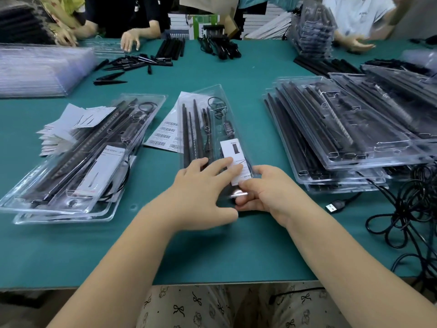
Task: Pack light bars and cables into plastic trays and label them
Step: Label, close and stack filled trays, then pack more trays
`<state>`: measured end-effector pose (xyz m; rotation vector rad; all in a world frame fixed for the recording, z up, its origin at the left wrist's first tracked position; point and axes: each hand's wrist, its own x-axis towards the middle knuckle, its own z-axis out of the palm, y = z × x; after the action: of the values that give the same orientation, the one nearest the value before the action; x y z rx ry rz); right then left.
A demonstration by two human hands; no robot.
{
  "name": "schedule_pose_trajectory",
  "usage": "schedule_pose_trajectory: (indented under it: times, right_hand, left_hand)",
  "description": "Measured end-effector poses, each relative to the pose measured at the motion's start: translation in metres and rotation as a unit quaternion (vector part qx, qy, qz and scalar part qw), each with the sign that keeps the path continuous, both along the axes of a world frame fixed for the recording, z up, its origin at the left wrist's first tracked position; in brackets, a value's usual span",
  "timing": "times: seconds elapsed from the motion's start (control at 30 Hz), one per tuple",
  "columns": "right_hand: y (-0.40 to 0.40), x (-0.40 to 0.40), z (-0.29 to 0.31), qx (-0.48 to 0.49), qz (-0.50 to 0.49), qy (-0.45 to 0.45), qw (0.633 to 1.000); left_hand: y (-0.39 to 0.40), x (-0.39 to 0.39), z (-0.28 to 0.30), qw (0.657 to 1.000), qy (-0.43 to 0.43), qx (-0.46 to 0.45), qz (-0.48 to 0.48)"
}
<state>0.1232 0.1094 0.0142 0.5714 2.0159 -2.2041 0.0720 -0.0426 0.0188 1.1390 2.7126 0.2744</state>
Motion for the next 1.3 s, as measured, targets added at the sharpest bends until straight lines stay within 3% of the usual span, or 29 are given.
schedule_pose_trajectory:
  times: [0.1,0.23,0.53,0.77,1.0,1.13,1.3]
  right_hand:
    - [0.0,0.0,0.0,0.011,0.006,0.0,1.0]
    - [0.001,0.004,-0.002,0.046,0.022,-0.016,0.999]
    - [0.0,0.011,0.0,0.05,0.067,-0.014,0.996]
    - [0.004,0.012,-0.004,0.053,0.088,-0.025,0.994]
    - [0.004,0.013,-0.003,0.064,0.093,-0.023,0.993]
    - [0.003,0.012,-0.003,0.068,0.091,-0.021,0.993]
    - [0.003,0.018,0.0,0.055,0.095,-0.014,0.994]
  left_hand:
    - [0.007,-0.023,0.015,0.998,-0.052,0.016,0.039]
    - [0.042,-0.06,0.014,0.995,0.063,0.01,0.075]
    - [0.079,-0.129,-0.009,0.995,0.044,-0.023,0.085]
    - [0.089,-0.147,-0.006,0.98,0.168,-0.011,0.103]
    - [0.087,-0.159,-0.024,0.989,0.065,-0.018,0.133]
    - [0.087,-0.165,-0.024,0.989,0.096,0.012,0.113]
    - [0.093,-0.17,-0.019,0.976,0.157,0.002,0.154]
